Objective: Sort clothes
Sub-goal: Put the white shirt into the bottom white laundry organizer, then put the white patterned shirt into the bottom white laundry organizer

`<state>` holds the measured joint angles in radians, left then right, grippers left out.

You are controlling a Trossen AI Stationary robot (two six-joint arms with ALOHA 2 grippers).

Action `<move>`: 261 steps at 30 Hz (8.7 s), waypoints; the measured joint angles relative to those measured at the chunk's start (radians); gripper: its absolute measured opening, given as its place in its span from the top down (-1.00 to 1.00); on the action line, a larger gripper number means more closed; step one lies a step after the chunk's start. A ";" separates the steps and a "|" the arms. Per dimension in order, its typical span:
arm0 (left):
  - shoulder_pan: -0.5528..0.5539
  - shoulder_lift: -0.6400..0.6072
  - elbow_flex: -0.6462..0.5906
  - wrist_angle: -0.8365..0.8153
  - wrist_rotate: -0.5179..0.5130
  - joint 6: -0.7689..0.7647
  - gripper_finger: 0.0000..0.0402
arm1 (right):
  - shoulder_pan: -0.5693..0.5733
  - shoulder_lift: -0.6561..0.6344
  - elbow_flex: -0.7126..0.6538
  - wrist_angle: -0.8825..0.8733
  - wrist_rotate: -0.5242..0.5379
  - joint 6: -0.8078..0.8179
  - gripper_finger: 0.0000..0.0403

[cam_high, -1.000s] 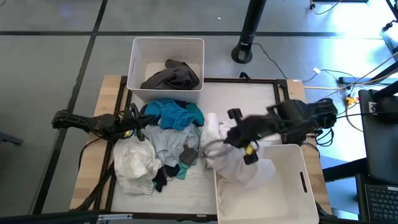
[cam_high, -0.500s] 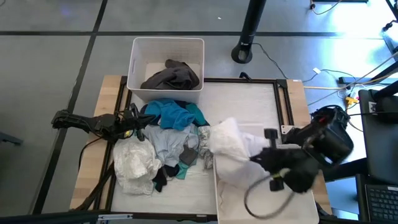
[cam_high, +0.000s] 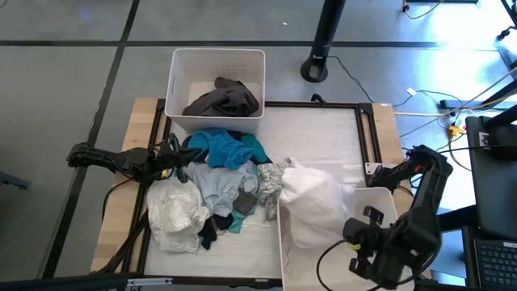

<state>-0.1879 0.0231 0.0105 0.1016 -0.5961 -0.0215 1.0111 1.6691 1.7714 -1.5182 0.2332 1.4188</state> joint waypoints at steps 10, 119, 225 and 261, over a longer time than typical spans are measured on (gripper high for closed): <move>0.001 -0.002 0.000 0.044 0.000 0.052 0.98 | -0.026 0.001 -0.288 0.141 -0.268 0.061 0.62; 0.001 -0.001 0.000 0.053 0.000 0.044 0.98 | -0.274 0.339 0.327 -0.052 -0.100 -0.703 0.18; 0.001 -0.001 0.000 -0.025 0.000 0.032 0.98 | -0.911 0.617 0.549 -0.050 0.381 -1.658 0.82; 0.001 -0.001 0.000 -0.036 0.000 0.029 0.98 | -0.319 -0.007 0.551 -0.053 0.480 -1.251 0.80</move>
<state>-0.1871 0.0223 0.0105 0.0658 -0.5961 0.0075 0.6924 1.6618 2.3226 -1.5716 0.7136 0.1680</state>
